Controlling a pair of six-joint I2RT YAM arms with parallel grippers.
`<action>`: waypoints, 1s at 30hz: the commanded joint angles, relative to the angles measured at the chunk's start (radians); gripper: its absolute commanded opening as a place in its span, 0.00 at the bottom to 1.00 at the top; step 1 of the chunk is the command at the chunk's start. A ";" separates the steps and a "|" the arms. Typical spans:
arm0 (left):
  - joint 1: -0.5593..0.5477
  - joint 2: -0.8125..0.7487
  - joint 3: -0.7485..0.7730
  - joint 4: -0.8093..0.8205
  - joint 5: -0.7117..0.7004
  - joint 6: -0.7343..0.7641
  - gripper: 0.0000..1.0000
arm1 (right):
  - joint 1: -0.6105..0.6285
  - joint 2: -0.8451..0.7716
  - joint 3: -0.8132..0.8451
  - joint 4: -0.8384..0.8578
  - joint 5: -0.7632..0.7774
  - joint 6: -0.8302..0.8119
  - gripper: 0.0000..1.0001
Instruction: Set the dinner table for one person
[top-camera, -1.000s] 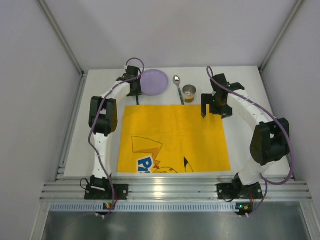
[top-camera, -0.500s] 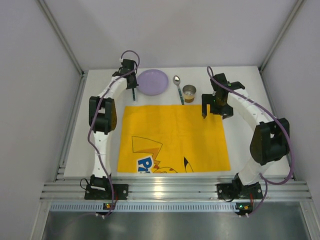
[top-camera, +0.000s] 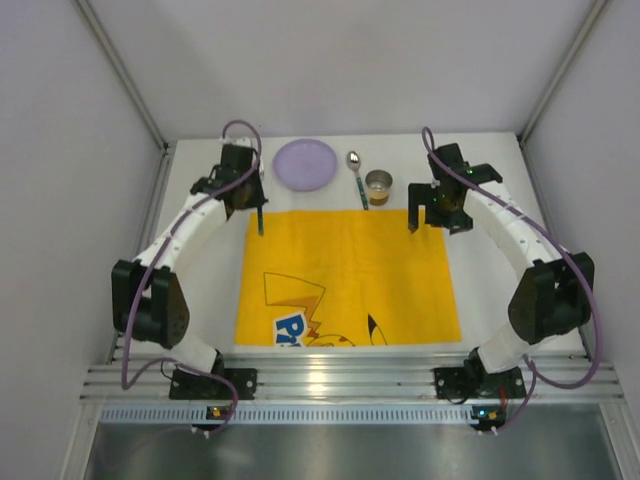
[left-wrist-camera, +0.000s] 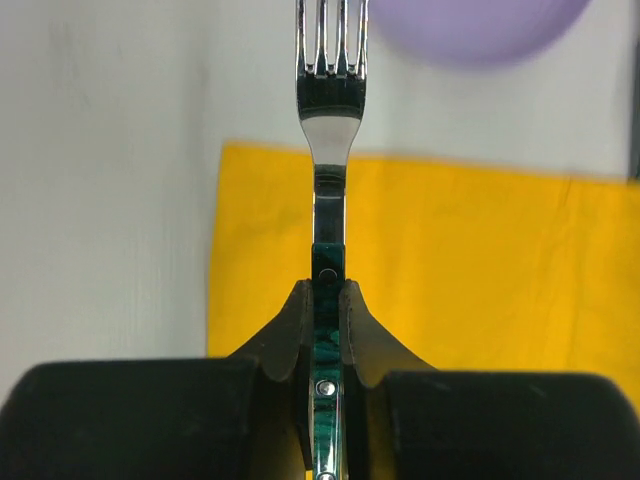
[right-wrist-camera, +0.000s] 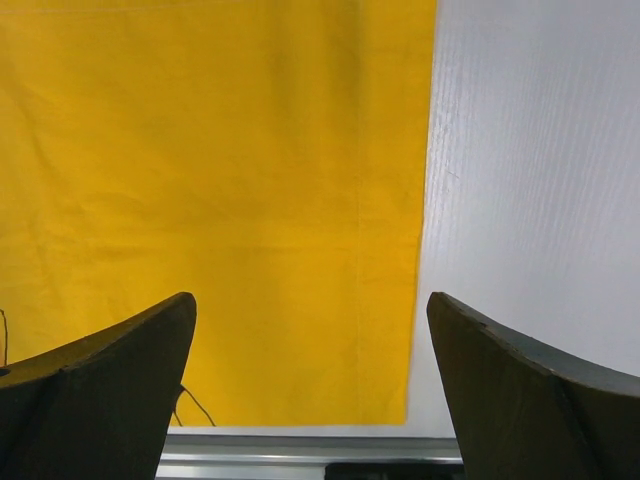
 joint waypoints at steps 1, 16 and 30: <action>-0.085 -0.131 -0.299 0.008 0.052 -0.077 0.00 | 0.000 -0.093 -0.009 0.002 -0.016 0.003 1.00; -0.261 -0.250 -0.648 0.086 -0.014 -0.252 0.00 | 0.005 -0.249 -0.184 0.033 -0.031 0.008 1.00; -0.151 -0.100 -0.245 0.038 -0.083 -0.147 0.93 | 0.006 -0.236 -0.173 0.045 -0.054 0.015 1.00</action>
